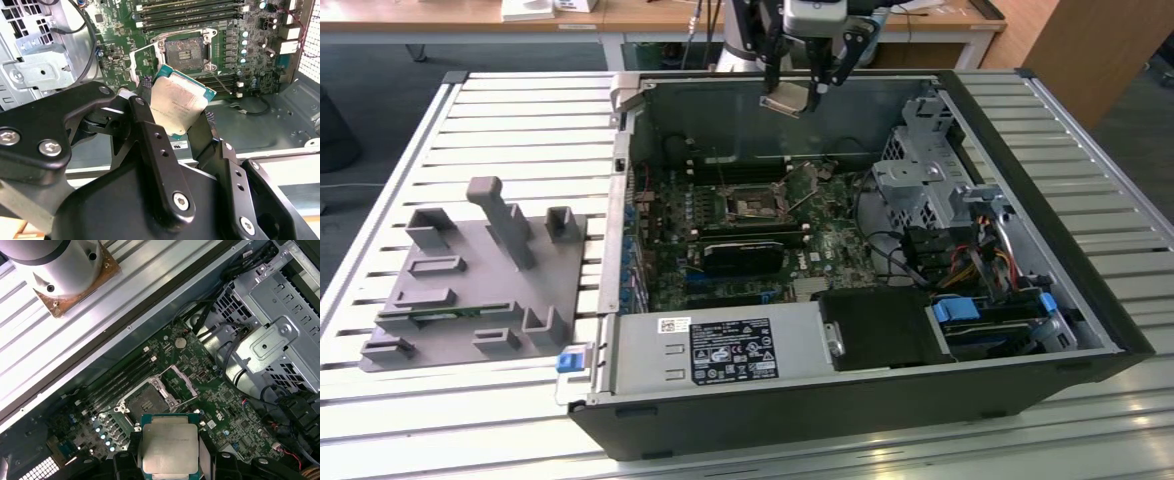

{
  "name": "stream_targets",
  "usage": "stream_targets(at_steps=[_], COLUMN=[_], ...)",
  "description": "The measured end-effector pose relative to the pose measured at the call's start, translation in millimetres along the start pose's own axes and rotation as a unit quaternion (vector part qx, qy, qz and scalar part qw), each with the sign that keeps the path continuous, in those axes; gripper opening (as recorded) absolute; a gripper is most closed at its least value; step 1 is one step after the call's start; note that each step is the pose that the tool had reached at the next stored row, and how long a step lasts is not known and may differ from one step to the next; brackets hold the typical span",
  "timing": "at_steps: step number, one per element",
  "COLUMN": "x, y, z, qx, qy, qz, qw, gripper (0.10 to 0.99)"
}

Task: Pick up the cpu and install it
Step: 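Place the cpu into insertion slot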

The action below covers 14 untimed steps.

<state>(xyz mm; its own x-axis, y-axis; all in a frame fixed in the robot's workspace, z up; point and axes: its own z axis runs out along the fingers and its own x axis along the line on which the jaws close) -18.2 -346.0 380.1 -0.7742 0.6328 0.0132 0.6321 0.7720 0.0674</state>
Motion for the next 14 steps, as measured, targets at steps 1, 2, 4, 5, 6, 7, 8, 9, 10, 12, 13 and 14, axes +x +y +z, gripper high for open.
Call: stream_targets(at_steps=[1, 2, 4, 5, 6, 7, 8, 9, 10, 12, 13, 14], x=[0.0, 0.0, 0.0, 0.0, 0.0, 0.0, 0.0, 0.0, 0.0, 0.0, 0.0, 0.0], y=[0.0, 0.0, 0.0, 0.0, 0.0, 0.0, 0.0, 0.0, 0.0, 0.0, 0.0, 0.0], z=[0.0, 0.0, 0.1, 0.1, 0.1, 0.1, 0.2, 0.2, 0.2, 0.2, 0.3, 0.3], qx=[0.0000, 0.0000, -0.0001, -0.0001, -0.0002, -0.0002, -0.0002, -0.0002, -0.0003, -0.0003, -0.0004, -0.0004], qy=[-0.0001, -0.0003, -0.0006, -0.0007, -0.0009, -0.0011, -0.0012, -0.0014, -0.0015, -0.0018, -0.0020, -0.0021], qz=[0.002, 0.005, 0.009, 0.011, 0.014, 0.016, 0.018, 0.020, 0.023, 0.027, 0.029, 0.032], qw=[1.0000, 1.0000, 1.0000, 0.9999, 0.9999, 0.9999, 0.9998, 0.9998, 0.9997, 0.9996, 0.9996, 0.9995], gripper=[0.537, 0.537, 0.537, 0.537, 0.537, 0.537, 0.537, 0.537, 0.537, 0.537, 0.537, 0.537])
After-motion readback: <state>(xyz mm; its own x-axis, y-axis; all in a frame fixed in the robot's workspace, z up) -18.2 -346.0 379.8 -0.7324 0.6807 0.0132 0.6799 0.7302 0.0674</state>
